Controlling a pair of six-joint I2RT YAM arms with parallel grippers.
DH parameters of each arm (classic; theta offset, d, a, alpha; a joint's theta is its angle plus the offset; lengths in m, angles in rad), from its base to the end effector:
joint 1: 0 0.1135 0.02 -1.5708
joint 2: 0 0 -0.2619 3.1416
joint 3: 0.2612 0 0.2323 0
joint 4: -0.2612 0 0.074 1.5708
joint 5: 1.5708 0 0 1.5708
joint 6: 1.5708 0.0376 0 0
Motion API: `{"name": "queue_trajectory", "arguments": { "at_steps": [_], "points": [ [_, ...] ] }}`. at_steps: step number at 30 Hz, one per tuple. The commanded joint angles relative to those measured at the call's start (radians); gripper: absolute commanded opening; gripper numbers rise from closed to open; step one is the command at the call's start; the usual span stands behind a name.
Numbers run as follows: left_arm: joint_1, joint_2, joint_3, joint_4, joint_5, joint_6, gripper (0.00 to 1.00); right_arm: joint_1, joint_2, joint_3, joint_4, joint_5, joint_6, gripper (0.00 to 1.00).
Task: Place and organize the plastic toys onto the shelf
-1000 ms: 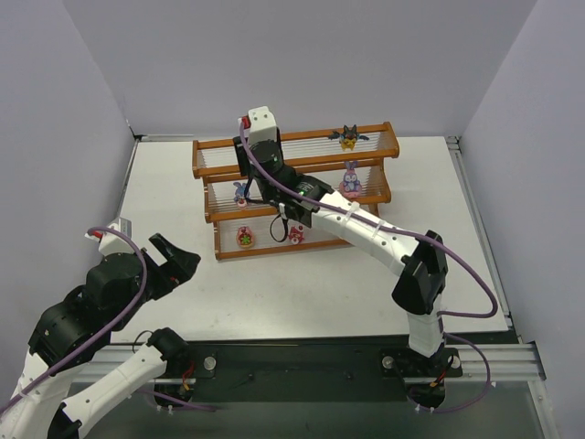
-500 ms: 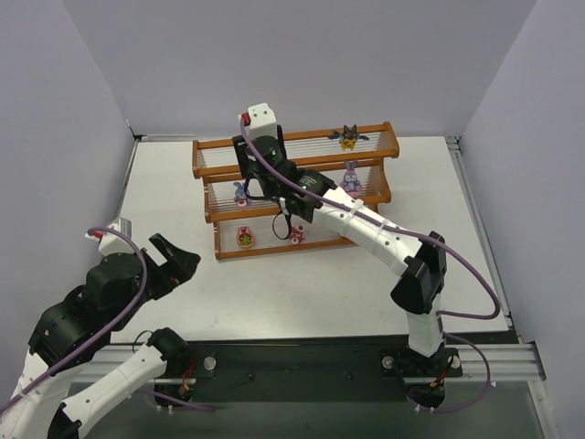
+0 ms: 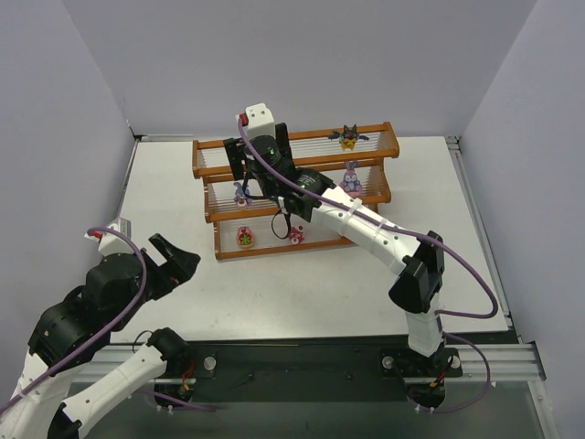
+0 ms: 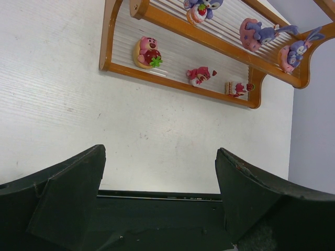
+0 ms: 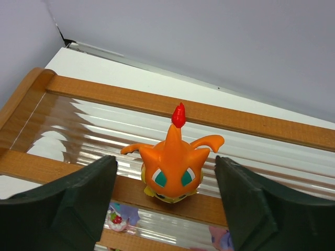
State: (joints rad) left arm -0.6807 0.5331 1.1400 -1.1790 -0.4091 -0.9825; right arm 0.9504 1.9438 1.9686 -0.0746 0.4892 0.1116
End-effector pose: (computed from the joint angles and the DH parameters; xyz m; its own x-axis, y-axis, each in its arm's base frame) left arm 0.0372 -0.0109 0.3651 -0.4976 -0.5791 -0.6457 -0.1738 0.7959 -0.5799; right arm 0.2733 0.3521 0.4176 -0.0784 0.0594 -0.9952 -0.4394 0.8940 0.0880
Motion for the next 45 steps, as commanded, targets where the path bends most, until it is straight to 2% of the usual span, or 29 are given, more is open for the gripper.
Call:
{"name": "queue_trajectory", "arguments": {
  "at_steps": [1,6,8,12,17,21,22,26,28,32,35,40,45],
  "points": [
    [0.003,-0.002,0.006,-0.004,-0.017,0.011,0.96,0.001,-0.028,0.044,0.003,-0.004,0.000,0.84],
    [0.003,0.004,0.017,-0.001,-0.020,0.031,0.96,0.001,-0.055,0.042,-0.010,-0.018,0.010,0.98],
    [0.003,0.007,0.023,0.004,-0.023,0.041,0.97,0.002,-0.077,0.038,-0.016,-0.029,0.011,1.00],
    [0.003,0.019,0.043,0.019,-0.027,0.082,0.97,0.014,-0.124,0.041,-0.025,-0.029,-0.018,1.00],
    [0.003,0.079,0.092,0.027,-0.019,0.175,0.97,0.016,-0.199,0.038,-0.126,0.008,0.023,1.00],
    [0.003,0.154,0.141,0.036,-0.023,0.266,0.97,0.002,-0.383,-0.089,-0.221,0.083,0.091,1.00],
    [0.003,0.163,0.147,0.051,-0.019,0.286,0.97,-0.005,-0.425,-0.167,-0.240,0.097,0.108,1.00],
    [0.003,0.199,0.152,0.201,0.013,0.381,0.97,-0.126,-0.670,-0.358,-0.344,0.068,0.247,1.00],
    [0.004,0.211,0.147,0.257,0.021,0.399,0.97,-0.202,-0.724,-0.424,-0.384,0.035,0.269,1.00],
    [0.003,0.260,0.174,0.367,0.032,0.473,0.97,-0.255,-0.796,-0.477,-0.531,0.075,0.328,1.00],
    [0.004,0.309,0.239,0.381,0.021,0.522,0.97,-0.324,-0.856,-0.525,-0.585,0.039,0.368,1.00],
    [0.003,0.340,0.308,0.409,0.006,0.577,0.97,-0.439,-0.939,-0.596,-0.611,-0.072,0.427,1.00],
    [0.003,0.337,0.351,0.433,-0.002,0.596,0.97,-0.479,-0.970,-0.623,-0.634,-0.129,0.447,1.00]
  ]
}}
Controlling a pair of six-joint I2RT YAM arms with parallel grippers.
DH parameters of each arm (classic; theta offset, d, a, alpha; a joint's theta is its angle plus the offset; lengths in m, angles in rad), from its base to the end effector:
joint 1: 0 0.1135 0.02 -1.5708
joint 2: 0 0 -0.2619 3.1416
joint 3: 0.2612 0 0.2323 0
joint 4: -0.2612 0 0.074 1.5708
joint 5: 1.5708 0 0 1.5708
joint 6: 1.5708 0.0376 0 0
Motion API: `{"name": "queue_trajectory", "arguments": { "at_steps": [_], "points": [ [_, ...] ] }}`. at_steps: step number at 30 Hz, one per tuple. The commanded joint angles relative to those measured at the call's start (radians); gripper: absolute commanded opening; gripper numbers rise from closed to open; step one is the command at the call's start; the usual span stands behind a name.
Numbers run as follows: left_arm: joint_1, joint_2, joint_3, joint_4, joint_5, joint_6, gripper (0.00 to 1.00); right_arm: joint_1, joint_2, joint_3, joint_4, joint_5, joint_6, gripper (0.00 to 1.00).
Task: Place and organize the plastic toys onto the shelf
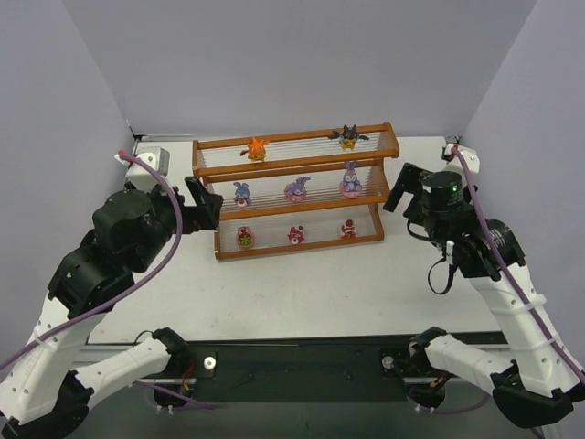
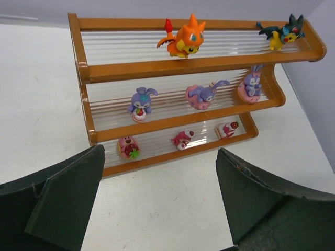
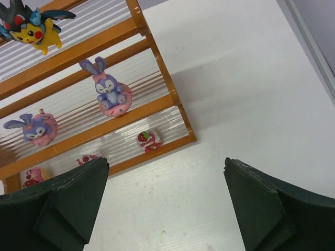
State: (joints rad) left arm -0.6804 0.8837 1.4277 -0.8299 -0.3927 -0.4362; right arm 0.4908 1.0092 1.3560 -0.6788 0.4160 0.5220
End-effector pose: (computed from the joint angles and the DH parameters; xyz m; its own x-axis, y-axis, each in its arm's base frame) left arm 0.1017 -0.0638 0.4528 -0.3237 -0.2402 -0.9152 0.1755 0.9352 -0.3075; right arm 0.1603 0.0685 0.4325 -0.2961 0.3589 -0.8852 0.0617 0.9320 0.3572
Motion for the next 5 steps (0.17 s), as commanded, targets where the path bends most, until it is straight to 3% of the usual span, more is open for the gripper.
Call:
{"name": "queue_trajectory", "arguments": {
  "at_steps": [1,5],
  "points": [
    [0.002,-0.015,0.065,0.092,-0.017,0.054,0.97,-0.023,-0.037,-0.012,-0.031,-0.062,0.041,1.00],
    [0.002,-0.023,0.074,0.089,-0.024,0.062,0.97,-0.041,-0.029,-0.014,-0.031,-0.094,0.052,1.00]
  ]
}}
